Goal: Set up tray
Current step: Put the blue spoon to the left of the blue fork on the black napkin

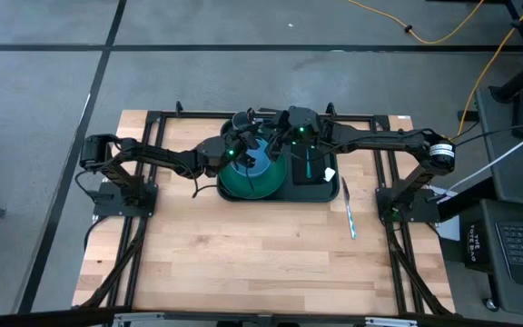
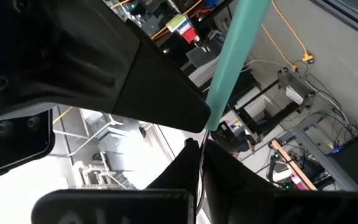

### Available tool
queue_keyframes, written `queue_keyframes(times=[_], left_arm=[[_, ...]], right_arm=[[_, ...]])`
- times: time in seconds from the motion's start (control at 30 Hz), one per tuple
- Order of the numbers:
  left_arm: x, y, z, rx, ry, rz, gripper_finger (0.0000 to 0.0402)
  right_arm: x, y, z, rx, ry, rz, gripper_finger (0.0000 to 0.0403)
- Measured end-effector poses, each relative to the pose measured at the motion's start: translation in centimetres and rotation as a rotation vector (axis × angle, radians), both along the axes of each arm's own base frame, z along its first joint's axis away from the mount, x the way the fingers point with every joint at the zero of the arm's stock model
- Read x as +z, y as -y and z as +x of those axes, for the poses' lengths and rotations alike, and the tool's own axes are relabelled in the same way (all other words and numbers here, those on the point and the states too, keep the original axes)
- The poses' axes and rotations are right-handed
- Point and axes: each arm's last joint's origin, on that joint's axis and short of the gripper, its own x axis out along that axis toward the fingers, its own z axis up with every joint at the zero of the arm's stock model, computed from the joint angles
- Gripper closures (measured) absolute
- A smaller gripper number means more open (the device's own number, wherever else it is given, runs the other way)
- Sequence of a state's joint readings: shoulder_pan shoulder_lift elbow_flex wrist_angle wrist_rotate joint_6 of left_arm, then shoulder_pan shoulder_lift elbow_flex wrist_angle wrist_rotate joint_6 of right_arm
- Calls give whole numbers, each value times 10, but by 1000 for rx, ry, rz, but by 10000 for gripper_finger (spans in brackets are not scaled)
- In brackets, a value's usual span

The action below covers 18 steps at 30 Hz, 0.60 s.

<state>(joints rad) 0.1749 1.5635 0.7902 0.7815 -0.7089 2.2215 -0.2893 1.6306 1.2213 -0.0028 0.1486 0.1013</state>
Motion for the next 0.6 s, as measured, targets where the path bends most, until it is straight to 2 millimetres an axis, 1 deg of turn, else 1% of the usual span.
queue_keyframes(times=[0.27, 0.47, 0.6], left_arm=[[0, 0, 0, 4, 0, 0, 400], [0, 0, 0, 15, 0, 0, 400], [0, 0, 0, 25, 0, 0, 400]], right_arm=[[0, 0, 0, 1, 14, 29, 218], [-9, 0, 7, 17, -2, 5, 218], [-4, 0, 8, 18, 39, -12, 219]])
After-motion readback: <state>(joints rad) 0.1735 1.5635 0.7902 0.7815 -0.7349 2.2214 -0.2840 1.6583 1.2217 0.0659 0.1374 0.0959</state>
